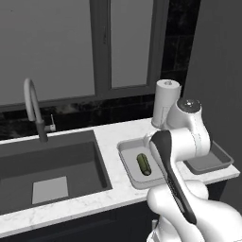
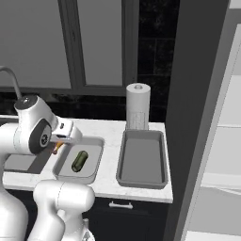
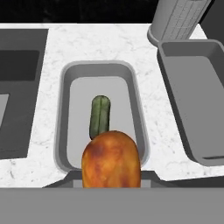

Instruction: Place one cucumber and one chicken drumstick in each tupperware on the nearby counter, to pack two identical lunches.

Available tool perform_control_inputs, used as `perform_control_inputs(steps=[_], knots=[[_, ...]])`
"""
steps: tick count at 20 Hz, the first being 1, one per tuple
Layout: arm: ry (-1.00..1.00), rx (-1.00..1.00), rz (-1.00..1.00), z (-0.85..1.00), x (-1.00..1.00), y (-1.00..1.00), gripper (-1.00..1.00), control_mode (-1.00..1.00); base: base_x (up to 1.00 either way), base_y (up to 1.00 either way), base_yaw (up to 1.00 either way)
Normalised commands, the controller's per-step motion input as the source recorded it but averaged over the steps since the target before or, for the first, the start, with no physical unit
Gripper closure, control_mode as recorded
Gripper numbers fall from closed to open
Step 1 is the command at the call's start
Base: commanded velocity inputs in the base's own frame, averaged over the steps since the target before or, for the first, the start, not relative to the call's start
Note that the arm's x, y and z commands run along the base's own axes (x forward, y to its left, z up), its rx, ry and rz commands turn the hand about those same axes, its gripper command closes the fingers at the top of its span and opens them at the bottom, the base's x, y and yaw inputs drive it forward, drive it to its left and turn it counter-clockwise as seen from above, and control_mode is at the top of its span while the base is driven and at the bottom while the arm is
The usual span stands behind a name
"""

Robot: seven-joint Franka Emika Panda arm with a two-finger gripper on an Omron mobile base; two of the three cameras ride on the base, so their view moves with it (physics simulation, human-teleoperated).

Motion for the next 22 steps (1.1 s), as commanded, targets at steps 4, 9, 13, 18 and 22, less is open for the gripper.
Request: perform_control_inputs(steps=[4,9,13,18,22], knots=[[0.00,0.01,0.00,-0.40,0.34,-0.18,1.00,-1.00,0.00,0.00,0.00],[0.00,0.02,0.00,-0.35,0.38,-0.12,1.00,-1.00,0.00,0.00,0.00],[0.00,0.04,0.00,-0.33,0.23,0.00,1.00,-1.00,0.00,0.00,0.00],[0.02,0.01,0.00,-0.40,0.07,0.00,1.00,-1.00,0.00,0.00,0.00],[0.12,0.00,0.00,-0.55,0.08,0.00,1.00,-1.00,0.00,0.00,0.00]])
